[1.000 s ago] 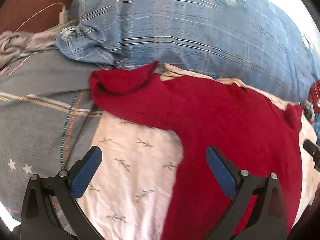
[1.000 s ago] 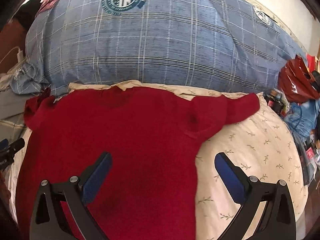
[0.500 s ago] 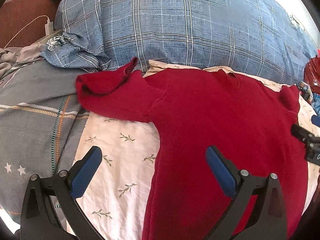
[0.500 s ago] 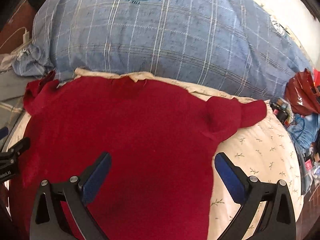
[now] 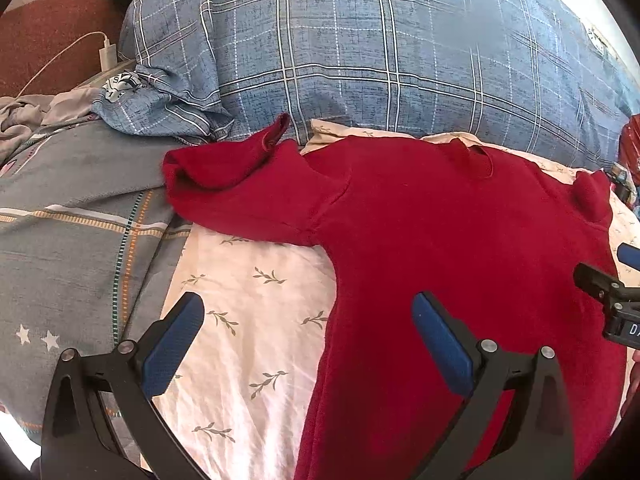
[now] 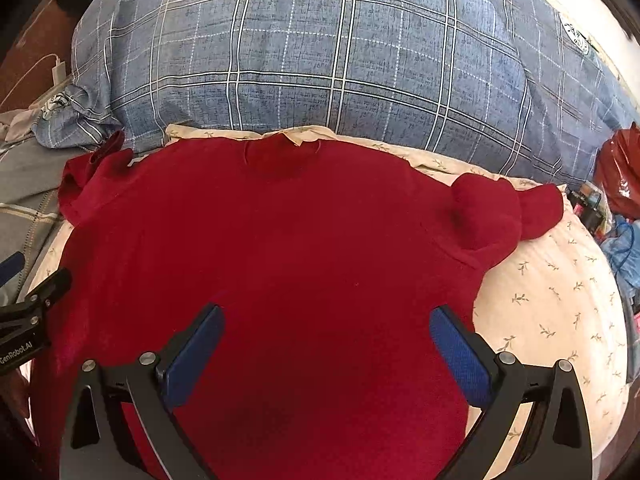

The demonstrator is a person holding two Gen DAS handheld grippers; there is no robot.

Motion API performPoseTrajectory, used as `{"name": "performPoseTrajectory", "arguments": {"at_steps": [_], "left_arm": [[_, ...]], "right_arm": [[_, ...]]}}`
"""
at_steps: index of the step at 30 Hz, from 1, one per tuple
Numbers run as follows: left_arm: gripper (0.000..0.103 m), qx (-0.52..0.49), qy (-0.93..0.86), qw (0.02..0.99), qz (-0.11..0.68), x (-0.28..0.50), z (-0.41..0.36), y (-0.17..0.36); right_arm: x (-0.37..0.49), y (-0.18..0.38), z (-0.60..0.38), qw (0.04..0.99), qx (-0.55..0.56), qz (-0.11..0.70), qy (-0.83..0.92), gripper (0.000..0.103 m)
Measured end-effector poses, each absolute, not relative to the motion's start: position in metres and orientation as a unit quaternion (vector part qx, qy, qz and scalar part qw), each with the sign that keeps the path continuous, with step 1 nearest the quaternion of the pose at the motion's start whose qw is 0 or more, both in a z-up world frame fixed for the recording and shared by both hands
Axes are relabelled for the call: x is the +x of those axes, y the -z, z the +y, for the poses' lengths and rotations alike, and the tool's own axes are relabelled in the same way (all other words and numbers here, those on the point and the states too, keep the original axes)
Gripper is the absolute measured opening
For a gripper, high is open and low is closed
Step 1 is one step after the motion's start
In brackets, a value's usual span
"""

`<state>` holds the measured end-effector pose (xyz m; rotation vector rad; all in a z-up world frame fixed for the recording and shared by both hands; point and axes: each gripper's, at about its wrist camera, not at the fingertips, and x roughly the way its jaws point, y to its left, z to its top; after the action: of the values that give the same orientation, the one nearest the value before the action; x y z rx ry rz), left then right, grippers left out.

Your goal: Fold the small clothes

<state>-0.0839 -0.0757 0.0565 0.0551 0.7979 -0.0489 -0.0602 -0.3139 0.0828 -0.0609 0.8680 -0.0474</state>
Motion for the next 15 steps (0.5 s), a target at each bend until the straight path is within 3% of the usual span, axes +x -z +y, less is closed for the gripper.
{"name": "performPoseTrajectory", "arguments": {"at_steps": [15], "left_arm": [[0.103, 0.02, 0.022, 0.921, 0.389, -0.0813, -0.0757, -0.0549]], "right_arm": [[-0.0533, -0.0802, -0.3073, 0.906, -0.014, 0.423, 0.006, 0.103]]}}
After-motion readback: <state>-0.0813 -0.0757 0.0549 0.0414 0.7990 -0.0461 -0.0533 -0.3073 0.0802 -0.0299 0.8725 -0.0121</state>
